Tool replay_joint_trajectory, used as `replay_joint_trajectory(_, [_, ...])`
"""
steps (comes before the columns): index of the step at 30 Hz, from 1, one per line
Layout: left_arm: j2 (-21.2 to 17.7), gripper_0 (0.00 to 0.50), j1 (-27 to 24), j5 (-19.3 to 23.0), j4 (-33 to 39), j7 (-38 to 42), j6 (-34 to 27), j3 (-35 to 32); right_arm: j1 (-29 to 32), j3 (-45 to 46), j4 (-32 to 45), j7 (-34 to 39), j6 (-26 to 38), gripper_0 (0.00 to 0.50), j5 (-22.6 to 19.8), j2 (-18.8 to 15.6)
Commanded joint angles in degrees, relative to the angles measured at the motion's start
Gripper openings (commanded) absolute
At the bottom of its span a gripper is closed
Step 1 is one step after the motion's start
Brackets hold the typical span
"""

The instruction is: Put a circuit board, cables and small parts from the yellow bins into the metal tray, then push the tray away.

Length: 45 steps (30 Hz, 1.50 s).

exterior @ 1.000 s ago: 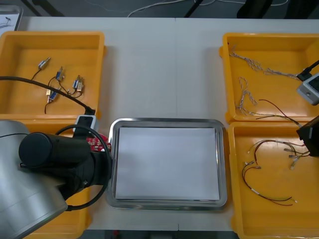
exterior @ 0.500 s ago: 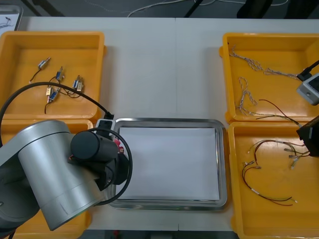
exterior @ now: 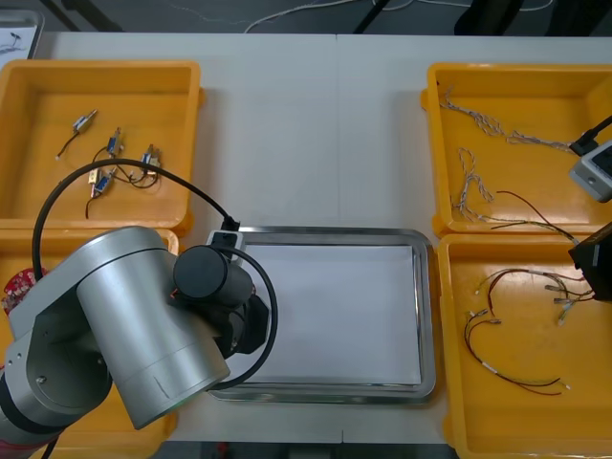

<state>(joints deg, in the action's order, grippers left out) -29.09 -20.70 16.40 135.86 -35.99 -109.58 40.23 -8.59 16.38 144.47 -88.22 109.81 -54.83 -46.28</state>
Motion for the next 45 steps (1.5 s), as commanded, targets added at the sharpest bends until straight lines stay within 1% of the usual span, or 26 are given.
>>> replay_joint_trajectory(1, [2.20, 0.000, -1.80, -0.93, -0.59, 1.80, -0.42, 1.69, 0.68, 1.02, 1.51, 0.59, 0.19, 0.000, 0.07, -1.97])
replay_joint_trajectory(6, [3.69, 0.000, -1.89, -2.95, -2.97, 1.36, -0.42, 3.01, 0.68, 1.02, 1.51, 0.59, 0.19, 0.000, 0.07, -1.97])
replay_joint_trajectory(17, [5.45, 0.000, -1.80, -3.21, -4.72, 1.01, -0.42, 3.98, 0.68, 1.02, 1.51, 0.59, 0.19, 0.000, 0.07, -1.97])
replay_joint_trajectory(29, [8.53, 0.000, -1.37, -5.67, -7.80, -0.83, -0.42, 4.42, 0.68, 1.02, 1.51, 0.59, 0.19, 0.000, 0.07, -1.97])
replay_joint_trajectory(34, [9.50, 0.000, 0.22, -6.82, -7.97, -1.27, -0.42, 5.56, 0.68, 1.02, 1.51, 0.59, 0.19, 0.000, 0.07, -1.97])
replay_joint_trajectory(45, [9.67, 0.000, 4.17, -10.33, -7.97, -3.21, -0.11, 7.05, 0.68, 1.02, 1.51, 0.59, 0.19, 0.000, 0.07, -1.97])
